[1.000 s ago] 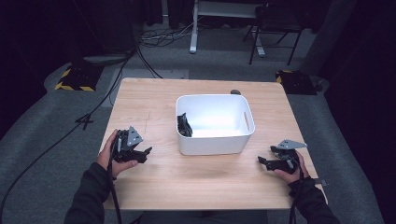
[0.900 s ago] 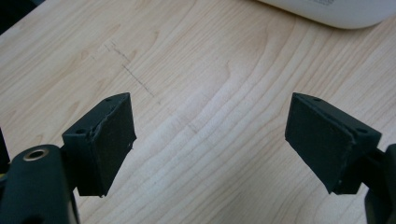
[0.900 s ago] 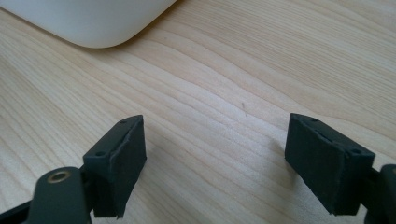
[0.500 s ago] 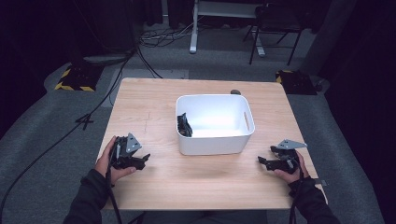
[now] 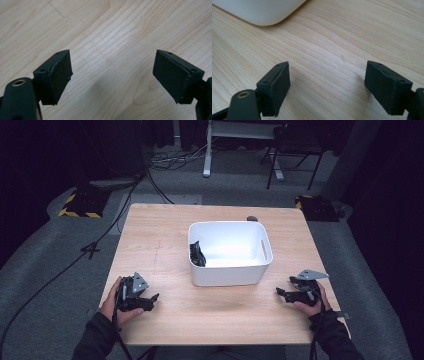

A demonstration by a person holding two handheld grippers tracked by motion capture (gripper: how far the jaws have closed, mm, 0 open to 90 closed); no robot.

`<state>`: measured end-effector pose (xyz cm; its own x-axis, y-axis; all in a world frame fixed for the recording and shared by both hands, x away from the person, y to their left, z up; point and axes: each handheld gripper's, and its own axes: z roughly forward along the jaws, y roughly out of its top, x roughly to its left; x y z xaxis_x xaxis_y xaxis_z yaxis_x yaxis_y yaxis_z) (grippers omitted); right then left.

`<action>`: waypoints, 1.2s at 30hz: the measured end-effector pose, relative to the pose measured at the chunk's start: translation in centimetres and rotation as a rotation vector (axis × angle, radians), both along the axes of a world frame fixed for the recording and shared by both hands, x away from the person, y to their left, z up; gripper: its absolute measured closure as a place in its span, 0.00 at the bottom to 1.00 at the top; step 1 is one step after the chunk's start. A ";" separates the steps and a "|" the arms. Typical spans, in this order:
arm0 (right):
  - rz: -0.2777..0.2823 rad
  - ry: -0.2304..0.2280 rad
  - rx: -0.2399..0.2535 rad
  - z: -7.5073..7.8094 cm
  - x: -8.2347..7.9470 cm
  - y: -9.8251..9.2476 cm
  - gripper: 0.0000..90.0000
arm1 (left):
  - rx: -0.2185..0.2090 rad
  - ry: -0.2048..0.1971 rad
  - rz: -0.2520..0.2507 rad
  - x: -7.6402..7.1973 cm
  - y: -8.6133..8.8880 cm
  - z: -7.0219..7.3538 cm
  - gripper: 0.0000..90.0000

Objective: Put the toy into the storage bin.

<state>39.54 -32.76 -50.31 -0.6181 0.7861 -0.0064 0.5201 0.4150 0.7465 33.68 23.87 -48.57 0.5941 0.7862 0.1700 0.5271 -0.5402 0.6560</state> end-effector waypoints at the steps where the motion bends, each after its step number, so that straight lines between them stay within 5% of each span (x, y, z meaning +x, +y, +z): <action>1: 0.001 0.000 0.000 0.0 0.0 0.0 0.23 | -0.003 0.011 -0.001 -0.1 0.1 -0.1 0.18; 7: 0.003 -0.001 0.001 0.0 0.0 0.0 0.23 | -0.039 0.036 0.035 -0.9 0.8 -1.0 0.18; 15: 0.007 -0.002 -0.002 0.0 0.0 0.0 0.23 | -0.172 0.087 0.089 -1.6 2.1 -1.7 0.17; 36: 0.007 -0.007 -0.003 0.0 0.0 0.0 0.23 | -0.171 0.090 0.091 -1.4 2.0 -1.8 0.15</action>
<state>39.52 -32.77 -50.35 -0.6235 0.7817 -0.0135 0.5117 0.4210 0.7490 32.31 25.90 -50.35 0.5262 0.8501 -0.0204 0.6289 -0.3729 0.6822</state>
